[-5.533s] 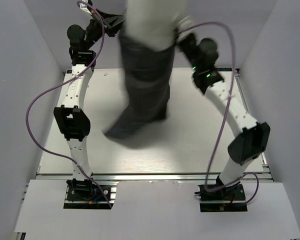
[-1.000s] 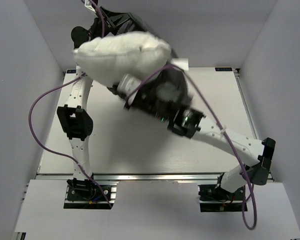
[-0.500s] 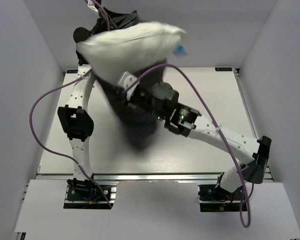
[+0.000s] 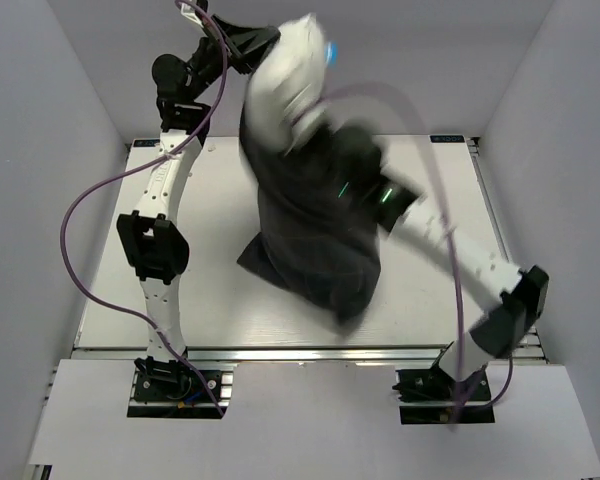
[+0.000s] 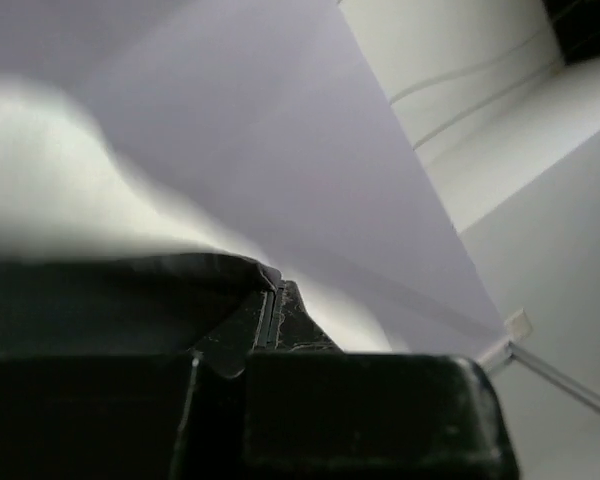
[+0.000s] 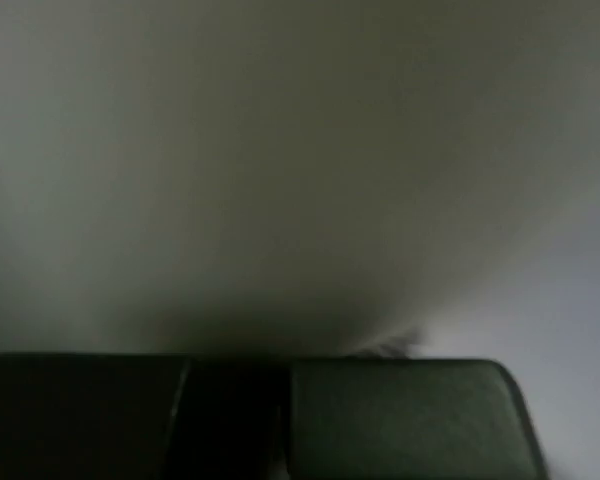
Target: Put the pillow into the pillowcase
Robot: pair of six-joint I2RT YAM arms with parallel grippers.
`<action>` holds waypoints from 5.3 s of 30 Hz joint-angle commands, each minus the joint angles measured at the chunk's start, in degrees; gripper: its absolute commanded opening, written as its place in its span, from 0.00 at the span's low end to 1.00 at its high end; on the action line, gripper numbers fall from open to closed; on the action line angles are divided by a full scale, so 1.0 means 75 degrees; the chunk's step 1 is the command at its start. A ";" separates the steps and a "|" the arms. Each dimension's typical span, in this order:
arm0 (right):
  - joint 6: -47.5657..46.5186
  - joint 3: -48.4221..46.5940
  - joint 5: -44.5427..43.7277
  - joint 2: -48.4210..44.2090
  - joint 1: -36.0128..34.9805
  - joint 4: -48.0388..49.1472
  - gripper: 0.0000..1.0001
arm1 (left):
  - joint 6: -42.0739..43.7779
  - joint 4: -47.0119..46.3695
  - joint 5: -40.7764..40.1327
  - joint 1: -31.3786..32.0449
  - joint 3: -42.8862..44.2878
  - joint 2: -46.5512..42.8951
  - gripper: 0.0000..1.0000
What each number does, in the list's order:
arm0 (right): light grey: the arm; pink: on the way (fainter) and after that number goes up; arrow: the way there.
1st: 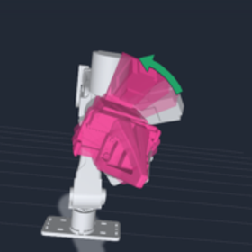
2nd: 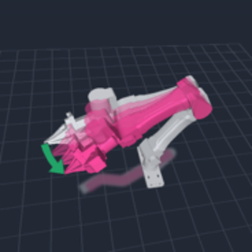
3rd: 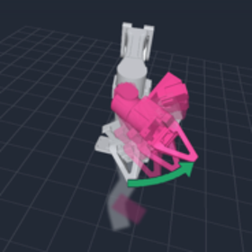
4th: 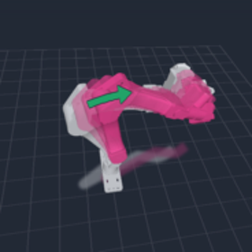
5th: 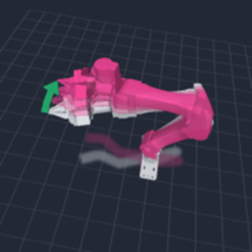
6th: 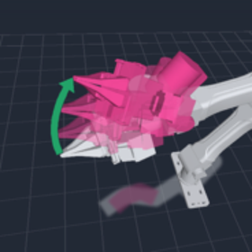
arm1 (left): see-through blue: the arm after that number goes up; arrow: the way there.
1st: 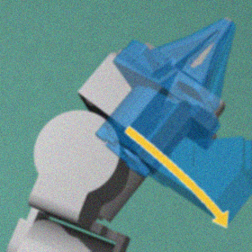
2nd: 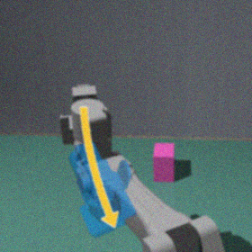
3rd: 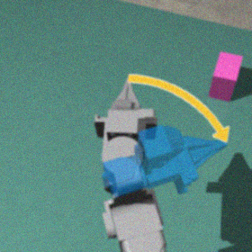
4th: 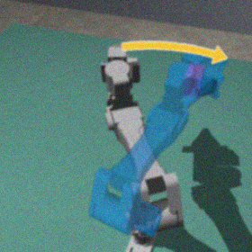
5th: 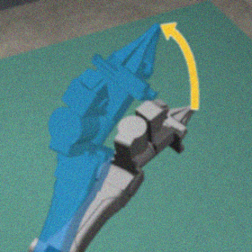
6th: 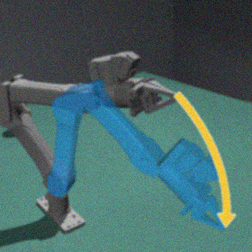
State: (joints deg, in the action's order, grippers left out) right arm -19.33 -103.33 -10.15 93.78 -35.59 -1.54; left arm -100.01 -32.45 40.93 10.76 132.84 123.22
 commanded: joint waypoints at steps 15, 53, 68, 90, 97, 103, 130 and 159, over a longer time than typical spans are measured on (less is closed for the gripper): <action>0.0986 -0.3102 0.1163 0.0545 0.1833 0.0217 0.00 | -0.0025 -0.0047 0.0144 0.0041 0.0507 -0.0669 0.00; 0.0466 -0.3513 0.1334 0.0700 0.1796 0.0218 0.00 | -0.0330 -0.0069 -0.0148 0.0018 0.0042 -0.1534 0.00; 0.0326 -0.2772 0.1664 0.0048 0.0375 0.0772 0.00 | -0.0868 -0.0359 -0.0792 0.0100 0.0160 -0.1839 0.00; -0.1586 -0.0698 0.1627 -0.1097 -0.2105 0.2115 0.00 | -0.0963 -0.0186 -0.0876 0.0135 -0.0098 -0.1441 0.00; -0.0540 -0.4853 -0.0322 0.1910 0.2341 0.1612 0.00 | -0.0975 -0.0267 -0.0781 0.0135 -0.0532 -0.1862 0.00; -0.0980 -0.0580 0.2124 -0.1085 -0.0871 0.1950 0.00 | -0.0986 -0.0268 -0.0875 0.0135 -0.0333 -0.1524 0.00; -0.1415 -0.3123 0.0961 -0.0445 -0.2228 0.0900 0.00 | -0.1150 -0.0208 -0.0887 0.0123 0.0114 -0.0995 0.00; -0.1102 -0.5478 -0.0603 0.2028 0.1685 0.2433 0.00 | -0.1209 -0.0455 -0.1027 -0.0111 -0.0366 -0.1569 0.00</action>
State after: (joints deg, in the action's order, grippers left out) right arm -25.65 -141.47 -3.49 106.67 -34.54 8.29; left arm -108.81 -33.41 34.44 10.44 132.00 116.68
